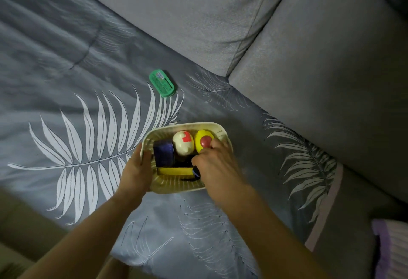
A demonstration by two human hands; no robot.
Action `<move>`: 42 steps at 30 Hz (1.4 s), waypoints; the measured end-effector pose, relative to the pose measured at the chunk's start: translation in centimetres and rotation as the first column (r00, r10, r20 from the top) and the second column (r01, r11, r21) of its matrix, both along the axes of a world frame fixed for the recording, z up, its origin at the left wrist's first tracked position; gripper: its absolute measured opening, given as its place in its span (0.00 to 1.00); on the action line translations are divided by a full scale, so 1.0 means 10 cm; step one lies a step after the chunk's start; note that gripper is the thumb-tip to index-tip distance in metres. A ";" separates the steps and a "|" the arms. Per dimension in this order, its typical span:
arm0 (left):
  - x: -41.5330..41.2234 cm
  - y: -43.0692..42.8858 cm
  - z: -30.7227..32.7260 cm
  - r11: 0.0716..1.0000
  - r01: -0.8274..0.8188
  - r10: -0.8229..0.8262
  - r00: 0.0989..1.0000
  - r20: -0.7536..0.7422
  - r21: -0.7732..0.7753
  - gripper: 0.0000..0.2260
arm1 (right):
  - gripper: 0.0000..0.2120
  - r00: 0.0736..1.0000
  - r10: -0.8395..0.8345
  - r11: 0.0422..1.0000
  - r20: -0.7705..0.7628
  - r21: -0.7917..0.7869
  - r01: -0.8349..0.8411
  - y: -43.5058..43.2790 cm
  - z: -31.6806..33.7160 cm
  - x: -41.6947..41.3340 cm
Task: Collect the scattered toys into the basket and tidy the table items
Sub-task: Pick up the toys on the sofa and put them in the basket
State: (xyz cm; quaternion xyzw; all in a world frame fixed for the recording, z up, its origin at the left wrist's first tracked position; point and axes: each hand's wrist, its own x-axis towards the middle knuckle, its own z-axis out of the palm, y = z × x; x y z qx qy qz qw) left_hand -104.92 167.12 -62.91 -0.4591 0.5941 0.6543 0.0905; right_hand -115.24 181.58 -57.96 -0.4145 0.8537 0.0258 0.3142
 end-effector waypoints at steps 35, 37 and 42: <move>0.24 -0.91 -0.21 0.989 0.003 0.005 0.999 0.051 -0.146 0.12 | 0.11 0.920 -0.089 0.843 0.383 -0.462 0.274 -0.78 -0.04 0.23; 0.23 -0.90 -0.19 0.985 0.014 -0.005 0.999 0.053 -0.171 0.09 | 0.11 0.915 -0.086 0.878 0.395 -0.404 0.257 -0.72 -0.14 0.37; 0.22 -0.85 -0.18 0.973 0.045 -0.031 0.997 0.064 -0.227 0.09 | 0.14 0.983 -0.035 0.958 0.178 -0.276 0.084 -0.76 -0.37 0.51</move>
